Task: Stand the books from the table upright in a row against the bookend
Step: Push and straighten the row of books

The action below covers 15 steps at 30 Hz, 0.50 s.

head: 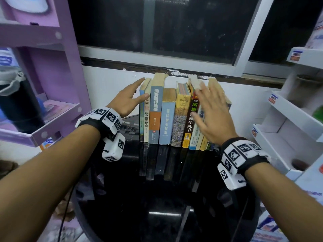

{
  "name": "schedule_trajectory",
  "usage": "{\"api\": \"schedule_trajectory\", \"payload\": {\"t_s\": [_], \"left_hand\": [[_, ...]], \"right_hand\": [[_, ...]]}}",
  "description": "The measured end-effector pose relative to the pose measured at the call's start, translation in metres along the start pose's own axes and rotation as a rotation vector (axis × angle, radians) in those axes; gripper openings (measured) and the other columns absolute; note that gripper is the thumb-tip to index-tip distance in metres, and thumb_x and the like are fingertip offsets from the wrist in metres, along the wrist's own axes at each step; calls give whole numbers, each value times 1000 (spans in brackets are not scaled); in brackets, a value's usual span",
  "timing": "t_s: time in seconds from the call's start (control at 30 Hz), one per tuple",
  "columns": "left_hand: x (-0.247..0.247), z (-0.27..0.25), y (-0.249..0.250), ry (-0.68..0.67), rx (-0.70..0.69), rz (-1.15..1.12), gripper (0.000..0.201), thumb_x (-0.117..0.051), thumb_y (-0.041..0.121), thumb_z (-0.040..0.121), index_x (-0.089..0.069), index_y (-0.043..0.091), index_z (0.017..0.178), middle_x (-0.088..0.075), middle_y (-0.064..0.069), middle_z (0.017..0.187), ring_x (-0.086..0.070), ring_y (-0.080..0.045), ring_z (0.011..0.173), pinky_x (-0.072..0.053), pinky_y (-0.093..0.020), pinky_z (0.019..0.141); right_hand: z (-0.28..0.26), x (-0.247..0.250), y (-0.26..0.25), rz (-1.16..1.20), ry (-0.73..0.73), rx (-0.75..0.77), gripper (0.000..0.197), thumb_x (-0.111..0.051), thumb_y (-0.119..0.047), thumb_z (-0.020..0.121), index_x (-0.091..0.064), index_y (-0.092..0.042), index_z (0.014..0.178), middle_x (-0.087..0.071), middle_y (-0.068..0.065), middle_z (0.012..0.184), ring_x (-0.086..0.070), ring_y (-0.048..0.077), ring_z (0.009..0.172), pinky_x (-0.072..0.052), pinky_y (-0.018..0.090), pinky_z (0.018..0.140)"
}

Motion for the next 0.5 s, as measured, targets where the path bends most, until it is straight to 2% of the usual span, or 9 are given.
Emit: {"api": "schedule_trajectory", "payload": {"t_s": [0.13, 0.23, 0.33, 0.5], "left_hand": [[7, 6, 1, -36, -61, -36, 61, -49, 46, 94, -25, 36, 150, -25, 12, 156, -25, -12, 142, -24, -42, 116], [10, 11, 1, -45, -98, -64, 59, -51, 48, 93, -29, 39, 147, -27, 15, 155, -23, -5, 142, -22, -40, 117], [9, 17, 4, -67, -157, -58, 59, -53, 49, 92, -31, 41, 146, -26, 15, 156, -22, -3, 142, -20, -35, 117], [3, 26, 2, -119, -202, -65, 58, -57, 47, 89, -36, 42, 143, -24, 16, 156, -19, 2, 141, -16, -29, 116]], "right_hand": [[3, -38, -57, -194, -128, 374, 69, -26, -53, 99, -12, -15, 155, -4, 6, 161, 1, 24, 150, 5, 47, 120], [2, -69, -84, -224, -204, 549, 70, -28, -54, 99, -15, -14, 155, -8, 6, 162, 0, 26, 151, 0, 52, 120], [2, -94, -108, -244, -248, 685, 70, -29, -54, 99, -18, -12, 155, -12, 7, 162, -1, 27, 151, -3, 54, 120], [9, -121, -131, -229, -257, 787, 71, -29, -53, 99, -20, -10, 154, -18, 9, 161, -5, 26, 151, -3, 54, 120]]}}
Point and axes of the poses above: each hand's wrist, its own z-axis towards the middle knuckle, its own x-axis out of the back of the hand, y = z × x, the point moved 8 cm from there along z, towards the middle knuckle
